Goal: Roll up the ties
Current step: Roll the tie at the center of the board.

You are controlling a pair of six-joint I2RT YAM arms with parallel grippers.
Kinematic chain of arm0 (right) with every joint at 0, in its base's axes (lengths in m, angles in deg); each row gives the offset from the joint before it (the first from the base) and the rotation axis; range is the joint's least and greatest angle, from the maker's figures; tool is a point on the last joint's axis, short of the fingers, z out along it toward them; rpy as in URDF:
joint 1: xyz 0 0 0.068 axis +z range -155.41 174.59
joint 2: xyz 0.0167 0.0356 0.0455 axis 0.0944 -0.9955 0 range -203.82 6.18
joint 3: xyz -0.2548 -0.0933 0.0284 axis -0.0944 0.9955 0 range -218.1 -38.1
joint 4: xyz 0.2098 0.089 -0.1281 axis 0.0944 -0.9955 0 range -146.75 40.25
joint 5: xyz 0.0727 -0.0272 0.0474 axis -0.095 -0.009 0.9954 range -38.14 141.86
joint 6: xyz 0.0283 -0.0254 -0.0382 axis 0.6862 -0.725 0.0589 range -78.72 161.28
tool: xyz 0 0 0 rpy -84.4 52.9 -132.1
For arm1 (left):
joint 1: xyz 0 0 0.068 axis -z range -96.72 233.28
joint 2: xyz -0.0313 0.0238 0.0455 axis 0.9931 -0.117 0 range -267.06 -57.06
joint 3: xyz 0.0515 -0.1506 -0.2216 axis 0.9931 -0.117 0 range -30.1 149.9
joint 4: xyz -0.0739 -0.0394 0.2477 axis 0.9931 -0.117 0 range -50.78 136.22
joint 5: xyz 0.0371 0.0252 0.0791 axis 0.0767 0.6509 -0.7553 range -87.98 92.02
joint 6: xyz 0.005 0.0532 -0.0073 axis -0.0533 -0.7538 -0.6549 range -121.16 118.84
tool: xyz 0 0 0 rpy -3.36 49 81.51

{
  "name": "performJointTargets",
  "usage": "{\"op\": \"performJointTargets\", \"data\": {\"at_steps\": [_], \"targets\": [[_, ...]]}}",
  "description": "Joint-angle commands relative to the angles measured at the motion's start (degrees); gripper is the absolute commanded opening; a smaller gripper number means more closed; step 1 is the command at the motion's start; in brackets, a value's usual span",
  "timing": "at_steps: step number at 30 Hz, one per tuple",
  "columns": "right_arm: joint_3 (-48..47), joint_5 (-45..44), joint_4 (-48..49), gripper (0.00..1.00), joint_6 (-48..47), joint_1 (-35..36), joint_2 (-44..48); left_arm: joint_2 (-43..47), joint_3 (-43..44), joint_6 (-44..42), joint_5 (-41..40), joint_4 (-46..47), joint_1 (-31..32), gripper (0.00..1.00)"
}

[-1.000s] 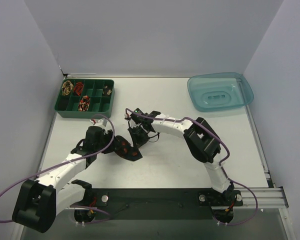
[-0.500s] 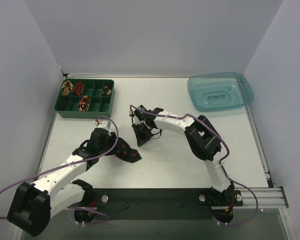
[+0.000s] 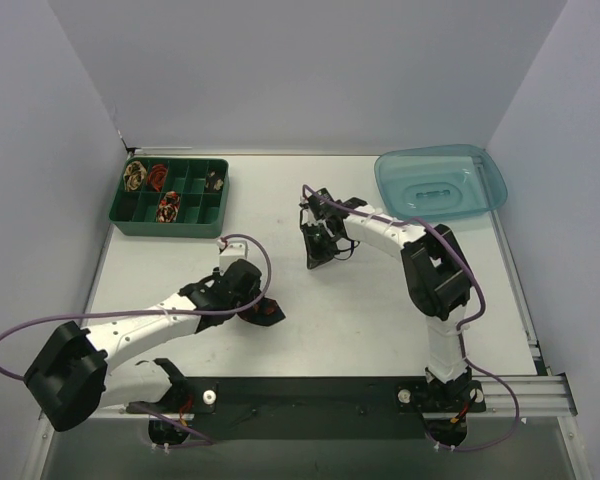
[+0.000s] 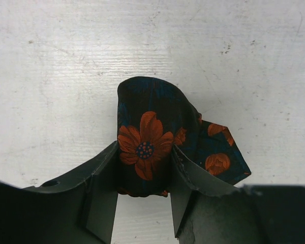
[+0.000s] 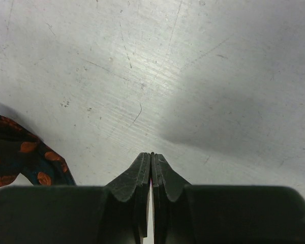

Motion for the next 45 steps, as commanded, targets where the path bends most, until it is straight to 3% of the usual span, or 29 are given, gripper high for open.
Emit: {"op": "performJointTargets", "data": {"at_steps": [1, 14, 23, 37, 45], "targets": [[0.9, -1.2, -2.6, 0.05, 0.2, 0.0, 3.1, -3.8, 3.3, 4.6, -9.4, -7.6, 1.1, 0.49], [1.1, -1.3, -2.5, 0.05, 0.0, 0.0, 3.2, -3.3, 5.1, 6.7, -14.3, -4.1, -3.3, 0.50], [1.3, -1.9, -2.6, 0.05, -0.1, -0.2, 3.4, -5.4, 7.5, 5.0, -19.1, -10.8, -2.4, 0.50], [2.4, -2.4, -3.0, 0.06, 0.1, -1.0, 3.5, -21.8, 18.3, 12.5, -24.4, -24.2, 8.3, 0.53], [3.4, -2.8, -3.1, 0.06, 0.3, -1.4, 3.3, -32.5, 27.0, 18.8, -27.5, -32.8, 15.9, 0.47]]}}
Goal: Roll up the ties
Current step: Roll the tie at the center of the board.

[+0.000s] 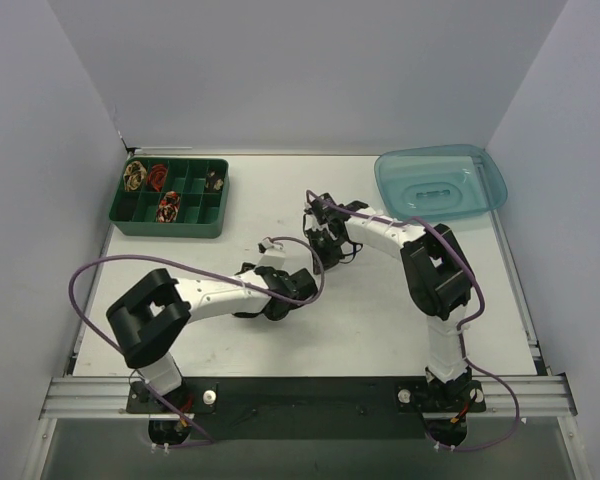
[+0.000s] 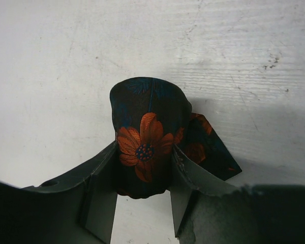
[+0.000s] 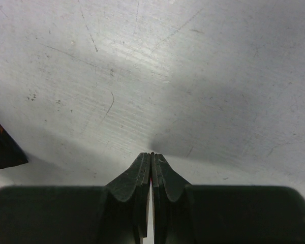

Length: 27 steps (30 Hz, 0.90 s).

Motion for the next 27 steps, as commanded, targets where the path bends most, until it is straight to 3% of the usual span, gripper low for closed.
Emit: {"op": "performJointTargets", "data": {"at_steps": [1, 8, 12, 20, 27], "targets": [[0.9, -1.3, -2.3, 0.06, 0.2, -0.5, 3.2, -5.7, 5.2, 5.2, -0.8, -6.5, 3.2, 0.47], [1.3, -1.2, -2.3, 0.06, 0.4, -0.8, 2.6, -14.7, 13.1, 8.3, -3.0, -14.3, 8.3, 0.48], [1.4, -1.3, -2.3, 0.06, 0.4, -1.1, 2.3, -18.0, 15.8, 9.4, -3.5, -17.0, 10.2, 0.57], [1.5, -1.1, -2.3, 0.06, 0.6, -1.3, 1.8, -20.9, 18.6, 8.2, -2.7, -17.2, 12.9, 0.77], [1.4, -0.9, -2.4, 0.06, 0.5, -1.4, 1.6, -19.4, 18.9, 6.5, -1.2, -14.6, 13.1, 0.79]]}}
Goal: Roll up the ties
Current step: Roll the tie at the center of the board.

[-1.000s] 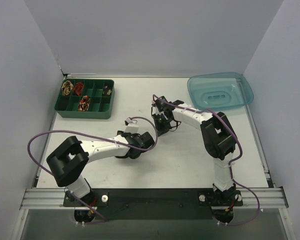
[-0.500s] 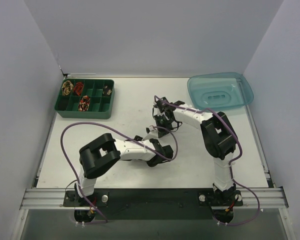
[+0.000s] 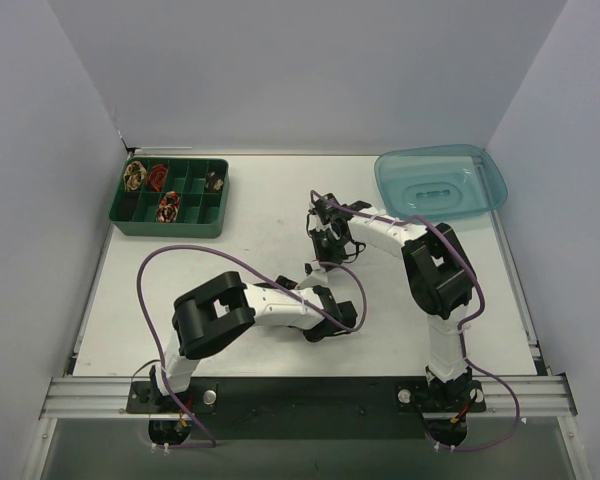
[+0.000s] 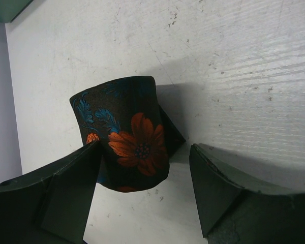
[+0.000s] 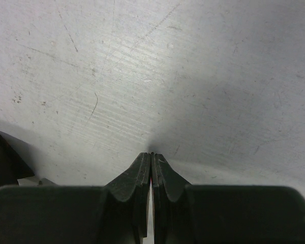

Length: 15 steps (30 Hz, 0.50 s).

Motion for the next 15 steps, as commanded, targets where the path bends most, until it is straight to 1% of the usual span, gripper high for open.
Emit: {"op": "performJointTargets", "data": {"at_steps": [1, 10, 15], "targets": [[0.3, -0.6, -2.4, 0.06, 0.4, -0.3, 1.6, 2.1, 1.4, -0.7, 2.5, 2.5, 0.3, 0.79], [0.2, -0.2, -2.5, 0.06, 0.4, -0.3, 1.2, 4.9, -2.1, -5.0, 7.1, 10.4, 0.3, 0.80], [0.0, 0.1, -2.6, 0.06, 0.3, -0.2, 0.8, 5.9, -2.9, -6.5, 9.0, 12.6, 0.2, 0.80]]}}
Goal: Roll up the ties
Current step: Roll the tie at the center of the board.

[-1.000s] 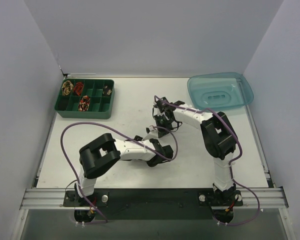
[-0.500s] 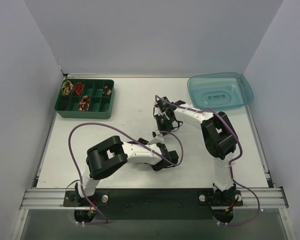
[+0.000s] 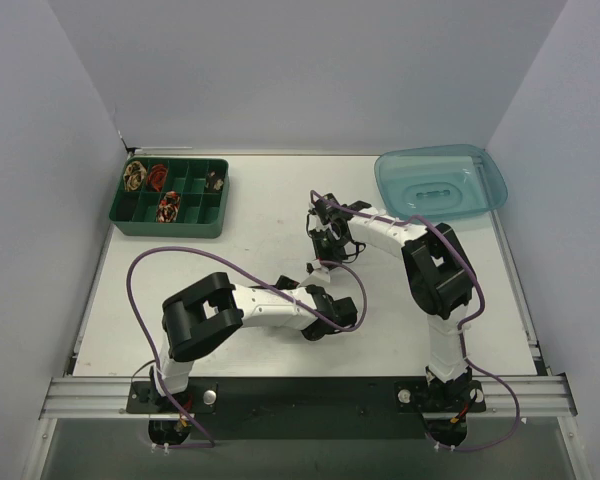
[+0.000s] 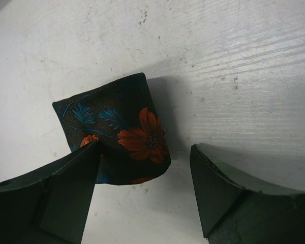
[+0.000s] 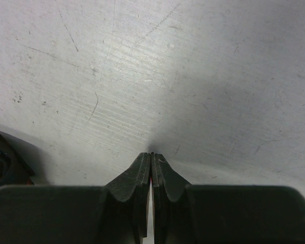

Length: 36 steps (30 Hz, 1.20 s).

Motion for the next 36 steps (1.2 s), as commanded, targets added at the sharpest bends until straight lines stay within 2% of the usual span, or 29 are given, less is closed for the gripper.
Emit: {"op": "performJointTargets", "data": {"at_steps": [1, 7, 16, 22, 25, 26, 28, 29, 31, 32, 33, 36], "targets": [[-0.1, 0.1, -2.5, 0.06, 0.4, -0.2, 0.8, 2.4, -0.9, -1.4, 4.8, 6.2, 0.0, 0.80], [-0.4, 0.7, -2.7, 0.06, 0.3, -0.2, 1.3, 4.4, -1.8, -1.6, 5.3, 7.0, -0.3, 0.80], [-0.9, 2.7, -2.7, 0.06, 0.0, 0.7, 5.3, 11.3, 2.5, -1.7, -0.1, 2.6, -1.5, 0.81], [-1.0, 4.4, -1.9, 0.13, -0.2, 1.7, 7.1, 17.1, 2.8, -4.2, 0.4, 3.6, -3.9, 0.81], [-0.6, 6.4, -0.4, 0.22, 0.0, 1.9, 8.2, 22.6, -1.1, -5.8, 4.8, 7.7, -7.6, 0.82], [0.0, 7.7, 0.1, 0.28, 0.0, 2.0, 8.3, 24.4, -5.1, -6.5, 6.4, 9.6, -8.8, 0.82], [0.6, 9.2, 1.7, 0.34, 0.6, 2.2, 9.1, 31.3, -9.7, -8.5, 14.0, 16.8, -12.0, 0.82], [1.2, 10.0, 2.3, 0.41, 0.8, 2.3, 9.3, 34.0, -15.4, -9.3, 17.4, 19.5, -15.8, 0.83], [1.9, 11.4, 3.9, 0.51, 1.0, 3.1, 10.1, 42.0, -21.0, -10.1, 27.3, 27.6, -19.4, 0.85], [2.8, 11.8, 4.5, 0.59, 1.0, 3.5, 10.4, 44.6, -23.8, -10.2, 30.8, 30.1, -24.2, 0.88], [3.0, 12.4, 5.0, 0.63, 1.2, 3.9, 10.6, 49.1, -28.6, -10.2, 37.1, 34.1, -26.1, 0.88], [3.4, 13.9, 6.9, 0.71, 1.6, 5.2, 11.0, 54.9, -35.4, -9.0, 44.0, 38.0, -34.0, 0.90]]}}
